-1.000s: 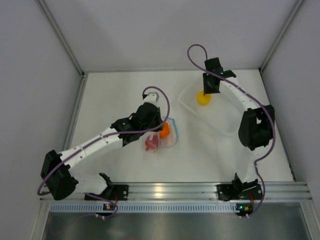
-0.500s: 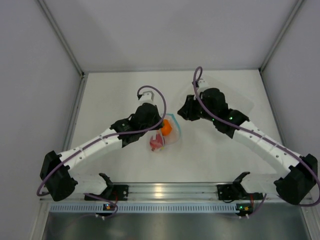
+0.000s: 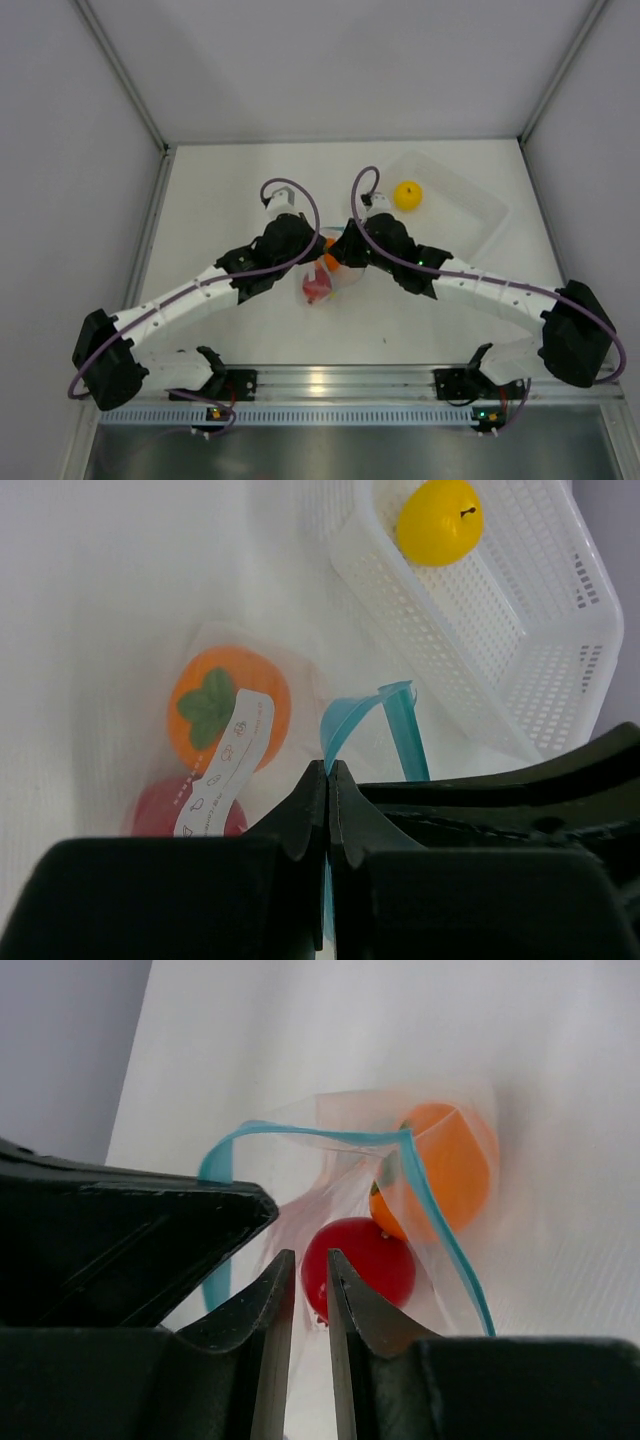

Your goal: Open the zip-top bag and remove the fake food

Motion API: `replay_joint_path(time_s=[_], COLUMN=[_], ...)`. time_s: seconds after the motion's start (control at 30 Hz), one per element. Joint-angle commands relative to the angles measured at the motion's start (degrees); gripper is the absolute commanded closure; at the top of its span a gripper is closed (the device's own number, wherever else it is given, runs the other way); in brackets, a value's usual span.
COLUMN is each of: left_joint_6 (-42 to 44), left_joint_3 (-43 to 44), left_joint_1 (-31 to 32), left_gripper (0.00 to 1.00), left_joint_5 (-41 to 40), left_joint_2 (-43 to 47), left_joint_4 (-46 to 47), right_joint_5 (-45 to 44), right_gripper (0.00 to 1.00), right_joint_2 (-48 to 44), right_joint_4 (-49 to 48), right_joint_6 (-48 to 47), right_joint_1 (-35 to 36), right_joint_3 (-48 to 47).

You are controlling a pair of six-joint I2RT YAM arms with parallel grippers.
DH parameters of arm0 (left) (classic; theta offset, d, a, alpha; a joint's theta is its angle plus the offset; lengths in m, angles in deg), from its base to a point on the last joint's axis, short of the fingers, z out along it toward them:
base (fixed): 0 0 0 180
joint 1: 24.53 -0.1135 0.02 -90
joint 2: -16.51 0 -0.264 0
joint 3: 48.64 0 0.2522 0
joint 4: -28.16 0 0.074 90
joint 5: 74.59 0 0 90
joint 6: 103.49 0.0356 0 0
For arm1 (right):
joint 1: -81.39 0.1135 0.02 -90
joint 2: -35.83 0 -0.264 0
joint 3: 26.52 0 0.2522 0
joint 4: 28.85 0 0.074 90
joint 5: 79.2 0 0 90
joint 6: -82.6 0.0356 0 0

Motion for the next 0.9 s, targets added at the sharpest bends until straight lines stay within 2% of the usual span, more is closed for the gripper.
replay_joint_path(time_s=[0.0,0.13,0.27,0.47,0.67,0.8,0.87], left_joint_6=[-3.1,-4.2,-5.2,-6.0,-7.6,-8.2,-8.3], left_joint_3=[-0.4,-1.5,-1.8,-4.2,-6.7,-8.2,-9.5], left_joint_1=[-0.1,-0.1,-0.1,-0.2,-0.4,-0.4,-0.4], left_gripper=[1.00,1.00,1.00,1.00,1.00,1.00,1.00], left_joint_5=[-1.7,-1.5,-1.3,-2.9,-3.3,-2.9,-3.1], left_joint_2=[2.6,3.5,4.0,5.2,5.6,6.4,7.0], left_joint_4=[5.3,6.5,6.7,6.7,6.6,6.6,6.5], right_joint_5=[-4.7,-7.1,-13.8,-25.6,-29.8,-33.5,-33.8], right_gripper=[0.80,0.80,0.80,0.79,0.79,0.79,0.79], right_joint_2=[3.1,6.2,10.2,13.8,14.0,14.5,14.1], right_joint_4=[-6.8,-9.4,-6.3,8.5,16.7,26.9,29.0], right_joint_6=[3.4,5.2,3.2,-5.6,-13.5,-19.2,-20.7], right_joint_1=[1.4,1.5,1.9,1.8,0.9,0.4,0.4], right_joint_3=[-0.3,-0.3,-2.1,-7.0,-9.2,-14.1,-16.1])
